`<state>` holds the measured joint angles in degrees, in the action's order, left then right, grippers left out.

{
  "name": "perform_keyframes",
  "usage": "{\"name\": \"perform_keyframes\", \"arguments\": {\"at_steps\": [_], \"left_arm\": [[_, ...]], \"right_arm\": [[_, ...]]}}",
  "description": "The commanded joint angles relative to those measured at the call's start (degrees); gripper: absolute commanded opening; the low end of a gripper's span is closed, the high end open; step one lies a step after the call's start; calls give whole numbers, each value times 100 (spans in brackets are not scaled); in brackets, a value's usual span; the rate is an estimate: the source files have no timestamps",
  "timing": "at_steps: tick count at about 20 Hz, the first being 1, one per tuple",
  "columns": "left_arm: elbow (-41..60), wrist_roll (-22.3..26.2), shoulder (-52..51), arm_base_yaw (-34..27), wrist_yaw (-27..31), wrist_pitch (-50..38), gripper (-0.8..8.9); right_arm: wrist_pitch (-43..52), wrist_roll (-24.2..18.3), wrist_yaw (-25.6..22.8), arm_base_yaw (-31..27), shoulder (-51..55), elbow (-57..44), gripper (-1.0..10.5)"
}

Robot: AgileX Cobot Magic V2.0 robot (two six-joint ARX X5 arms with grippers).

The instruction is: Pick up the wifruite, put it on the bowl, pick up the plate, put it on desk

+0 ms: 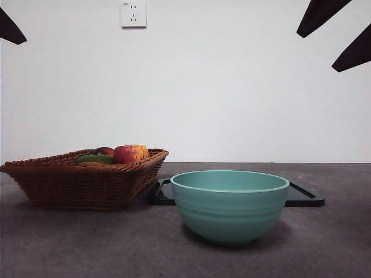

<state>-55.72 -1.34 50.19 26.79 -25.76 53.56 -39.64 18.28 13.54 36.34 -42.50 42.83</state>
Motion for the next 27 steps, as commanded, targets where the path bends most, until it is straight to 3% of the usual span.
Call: {"name": "perform_keyframes", "arguments": {"at_steps": [1, 8, 9, 11, 12, 27], "left_arm": [[-90, 68, 35, 28, -39, -46, 340], [-90, 68, 33, 28, -39, -46, 337], [-90, 70, 35, 28, -39, -44, 295], [-90, 70, 35, 28, -39, -50, 74], [-90, 70, 35, 28, -39, -50, 10], [-90, 66, 33, 28, -39, -70, 11]], "right_arm": [[35, -33, 0, 46, -46, 79, 317], [-2, -33, 0, 46, -46, 79, 313], [-46, -33, 0, 46, -46, 79, 260], [-160, -52, -2, 46, -46, 79, 28], [-188, -76, -2, 46, -46, 79, 6], [-197, -74, -4, 44, -44, 79, 5]]}}
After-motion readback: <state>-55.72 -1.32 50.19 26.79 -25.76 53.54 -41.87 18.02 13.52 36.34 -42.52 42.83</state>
